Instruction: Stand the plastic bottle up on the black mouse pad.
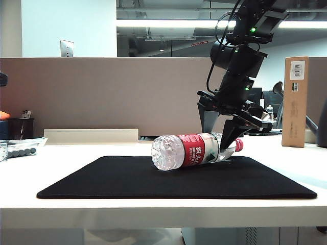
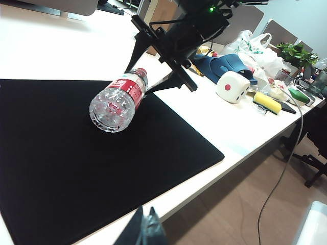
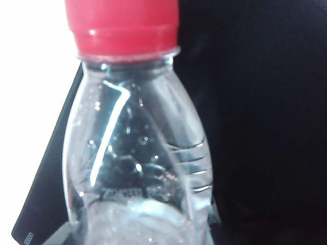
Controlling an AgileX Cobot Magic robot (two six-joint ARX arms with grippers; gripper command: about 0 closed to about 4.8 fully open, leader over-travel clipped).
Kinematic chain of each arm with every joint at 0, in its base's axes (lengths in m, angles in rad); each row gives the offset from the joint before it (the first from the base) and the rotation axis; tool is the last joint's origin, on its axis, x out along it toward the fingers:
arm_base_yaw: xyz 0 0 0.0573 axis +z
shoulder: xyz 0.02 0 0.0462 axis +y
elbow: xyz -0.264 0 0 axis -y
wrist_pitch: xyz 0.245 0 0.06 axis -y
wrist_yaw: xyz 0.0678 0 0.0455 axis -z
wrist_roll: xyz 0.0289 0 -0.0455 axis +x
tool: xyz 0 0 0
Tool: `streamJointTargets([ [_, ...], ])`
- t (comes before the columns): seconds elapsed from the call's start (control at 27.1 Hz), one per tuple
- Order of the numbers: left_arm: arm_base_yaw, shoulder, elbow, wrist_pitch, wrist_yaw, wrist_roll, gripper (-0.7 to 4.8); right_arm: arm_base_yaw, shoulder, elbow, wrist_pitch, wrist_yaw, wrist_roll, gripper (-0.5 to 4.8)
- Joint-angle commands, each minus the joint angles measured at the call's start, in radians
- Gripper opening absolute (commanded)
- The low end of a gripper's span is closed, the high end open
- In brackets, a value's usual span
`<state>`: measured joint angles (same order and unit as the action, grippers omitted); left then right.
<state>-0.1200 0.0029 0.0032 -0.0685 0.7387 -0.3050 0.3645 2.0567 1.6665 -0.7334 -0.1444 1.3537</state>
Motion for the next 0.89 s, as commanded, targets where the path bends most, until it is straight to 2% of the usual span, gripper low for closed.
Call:
streamJointTargets([
  [0.04,0.002,0.000,0.005,0.009,0.006,0.002,-0.05,0.005,0.016,-0.007,-0.057,0.056,-0.028,2.62],
  [0.11,0.002,0.000,0.005,0.009,0.006,0.002,-0.05,0.005,0.016,-0.007,-0.081,0.060,-0.046,2.80],
  [0.33,0.002,0.000,0.005,0.010,0.006,0.006,-0.05,0.008,0.018,-0.007,-0.122,0.082,-0.068,2.80],
  [0.41,0.002,0.000,0.005,0.010,0.007,0.005,-0.05,0.009,0.028,-0.007,-0.113,0.080,-0.072,3.04],
  [0.44,0.002,0.000,0.005,0.010,0.007,0.005,-0.05,0.008,0.034,-0.007,-0.099,0.073,-0.072,3.37],
  [0.66,0.002,0.000,0.005,0.010,0.006,0.006,-0.05,0.009,0.038,-0.007,-0.047,0.045,-0.064,3.31],
  [0.7,0.002,0.000,0.005,0.010,0.006,0.006,-0.05,0.009,0.039,-0.007,-0.048,0.046,-0.064,3.12],
  [0.81,0.002,0.000,0.005,0.010,0.006,0.006,-0.05,0.009,0.039,-0.007,-0.037,0.046,-0.064,0.94],
  [0.89,0.002,0.000,0.005,0.010,0.006,0.006,-0.05,0.009,0.039,-0.007,0.008,0.045,-0.069,-0.10],
])
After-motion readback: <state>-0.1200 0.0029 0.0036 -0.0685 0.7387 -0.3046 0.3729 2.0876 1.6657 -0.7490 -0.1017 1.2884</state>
